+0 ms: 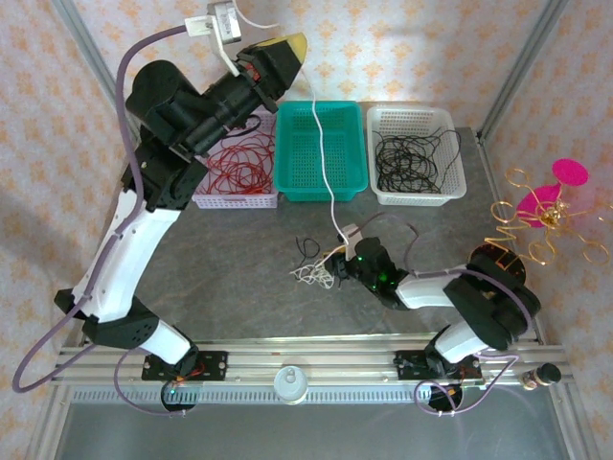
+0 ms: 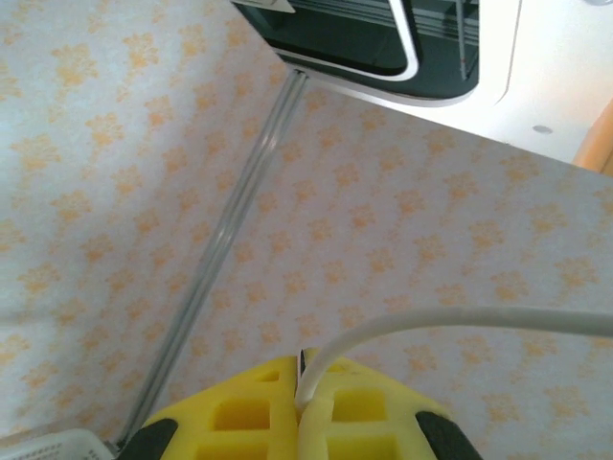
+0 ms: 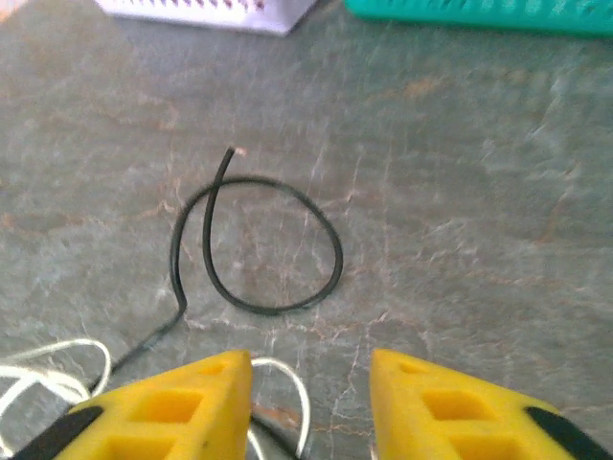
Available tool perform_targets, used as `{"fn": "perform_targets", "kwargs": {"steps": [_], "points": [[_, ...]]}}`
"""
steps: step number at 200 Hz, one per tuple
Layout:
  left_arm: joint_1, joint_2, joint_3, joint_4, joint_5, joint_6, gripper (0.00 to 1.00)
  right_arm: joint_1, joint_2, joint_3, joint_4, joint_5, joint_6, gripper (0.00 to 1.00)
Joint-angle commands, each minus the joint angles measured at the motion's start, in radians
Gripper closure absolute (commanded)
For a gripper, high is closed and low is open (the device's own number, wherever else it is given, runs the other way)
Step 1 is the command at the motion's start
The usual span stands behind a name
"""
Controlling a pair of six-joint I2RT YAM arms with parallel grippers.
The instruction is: Untangle the cables
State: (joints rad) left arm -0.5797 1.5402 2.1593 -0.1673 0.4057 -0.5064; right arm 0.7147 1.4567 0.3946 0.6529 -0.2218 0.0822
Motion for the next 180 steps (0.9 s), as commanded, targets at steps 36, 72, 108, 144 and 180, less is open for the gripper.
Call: {"fn": "perform_targets", "kwargs": {"steps": [36,72,108,144,180], "points": [[0.062,0.095,0.022,0.09,-0.118,0.098,1.0,-0.011,-0.328,0.056,-0.332,0.229,0.057,0.53],[0.082,0.191,0.09,0.17,-0.125,0.117,1.0,-0.038,-0.472,0.143,-0.587,0.263,0.11,0.51],[0.105,0.285,0.162,0.268,-0.181,0.169,1.0,-0.04,-0.607,0.171,-0.676,0.306,0.158,0.5],[0.131,0.375,0.132,0.394,-0.202,0.193,1.0,-0.044,-0.666,0.211,-0.756,0.333,0.22,0.48],[0.162,0.495,0.056,0.482,-0.189,0.166,1.0,-0.05,-0.64,0.291,-0.9,0.345,0.274,0.49]]}}
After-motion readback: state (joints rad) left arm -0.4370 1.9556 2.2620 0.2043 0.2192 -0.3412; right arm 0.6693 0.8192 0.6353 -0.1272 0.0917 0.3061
